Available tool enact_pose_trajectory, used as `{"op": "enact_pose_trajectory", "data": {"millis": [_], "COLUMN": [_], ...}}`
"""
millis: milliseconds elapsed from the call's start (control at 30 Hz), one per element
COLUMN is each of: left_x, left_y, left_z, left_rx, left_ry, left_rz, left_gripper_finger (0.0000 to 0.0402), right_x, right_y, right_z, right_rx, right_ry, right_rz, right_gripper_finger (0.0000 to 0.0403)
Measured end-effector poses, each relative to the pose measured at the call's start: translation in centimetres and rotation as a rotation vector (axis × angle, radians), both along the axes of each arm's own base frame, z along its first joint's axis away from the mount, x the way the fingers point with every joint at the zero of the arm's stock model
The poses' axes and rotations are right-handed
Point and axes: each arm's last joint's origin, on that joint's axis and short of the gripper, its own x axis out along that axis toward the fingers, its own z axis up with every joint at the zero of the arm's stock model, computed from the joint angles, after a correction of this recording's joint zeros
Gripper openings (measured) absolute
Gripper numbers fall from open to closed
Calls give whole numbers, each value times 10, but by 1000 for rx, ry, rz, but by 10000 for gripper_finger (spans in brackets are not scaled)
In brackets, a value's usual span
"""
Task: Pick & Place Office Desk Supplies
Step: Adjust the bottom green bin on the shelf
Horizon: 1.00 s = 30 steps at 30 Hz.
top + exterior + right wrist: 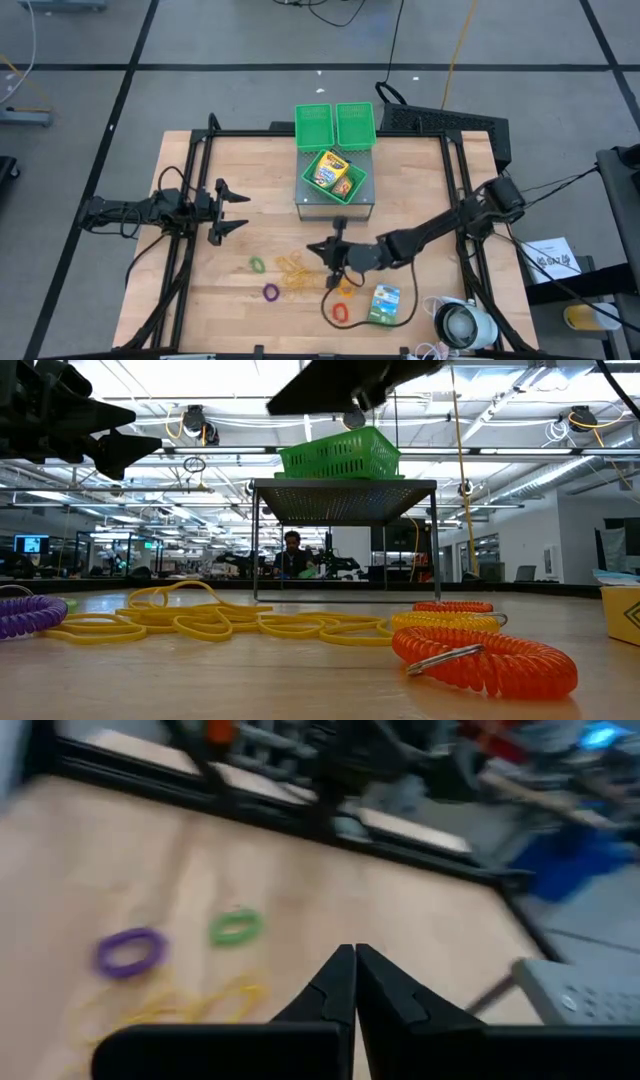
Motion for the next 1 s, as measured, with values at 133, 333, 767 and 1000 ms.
{"op": "enact_pose_trajectory", "data": {"millis": [133, 333, 767, 1000], "left_x": [0, 0, 0, 0], "left_y": [0, 0, 0, 0], "left_z": [0, 0, 0, 0], "left_rx": [0, 0, 0, 0], "left_ry": [0, 0, 0, 0], "left_rz": [0, 0, 0, 0], "left_gripper_finger": [310, 310, 310, 310], "right_x": [-18, -44, -92, -115], "right_y": [-15, -43, -79, -89], "right_z": [23, 26, -6, -7], "right_rx": [39, 37, 43, -97], "right_ry": [71, 104, -52, -90], "right_rz": [-5, -193, -464, -684], "right_gripper_finger": [0, 0, 0, 0]}}
